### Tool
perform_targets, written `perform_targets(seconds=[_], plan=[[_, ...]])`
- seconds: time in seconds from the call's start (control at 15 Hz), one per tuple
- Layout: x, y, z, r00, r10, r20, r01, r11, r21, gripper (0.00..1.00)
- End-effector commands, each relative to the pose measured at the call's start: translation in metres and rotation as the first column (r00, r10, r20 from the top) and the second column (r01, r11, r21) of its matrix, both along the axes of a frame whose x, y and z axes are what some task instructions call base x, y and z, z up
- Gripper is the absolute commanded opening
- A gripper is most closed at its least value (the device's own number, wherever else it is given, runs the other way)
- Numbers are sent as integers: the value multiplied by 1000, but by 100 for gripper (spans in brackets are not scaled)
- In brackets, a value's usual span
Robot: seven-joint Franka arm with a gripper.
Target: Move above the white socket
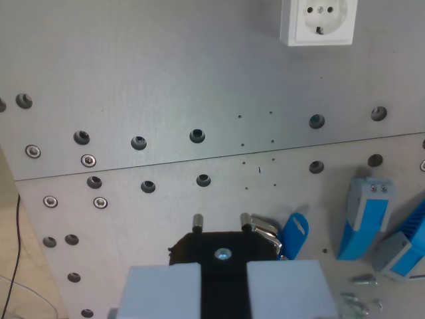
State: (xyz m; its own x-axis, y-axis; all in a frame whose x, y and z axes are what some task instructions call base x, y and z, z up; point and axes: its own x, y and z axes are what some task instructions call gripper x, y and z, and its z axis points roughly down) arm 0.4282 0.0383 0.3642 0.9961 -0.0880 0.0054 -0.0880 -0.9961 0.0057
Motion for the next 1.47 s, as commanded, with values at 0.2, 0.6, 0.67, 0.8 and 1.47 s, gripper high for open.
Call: perform_targets(seconds=[0.2, 0.6, 0.67, 0.8, 1.47], plan=[[0, 0, 0, 1000, 1, 1, -1, 1000, 0, 0], [0, -1, -2, 1000, 2, 5, -2, 1000, -1, 0], [0, -1, -3, 1000, 2, 6, -2, 1000, -2, 0], [1, -3, -6, 1000, 3, 13, -3, 1000, -2, 0], [4, -17, -35, 997, 17, 70, -17, 1000, -7, 0]])
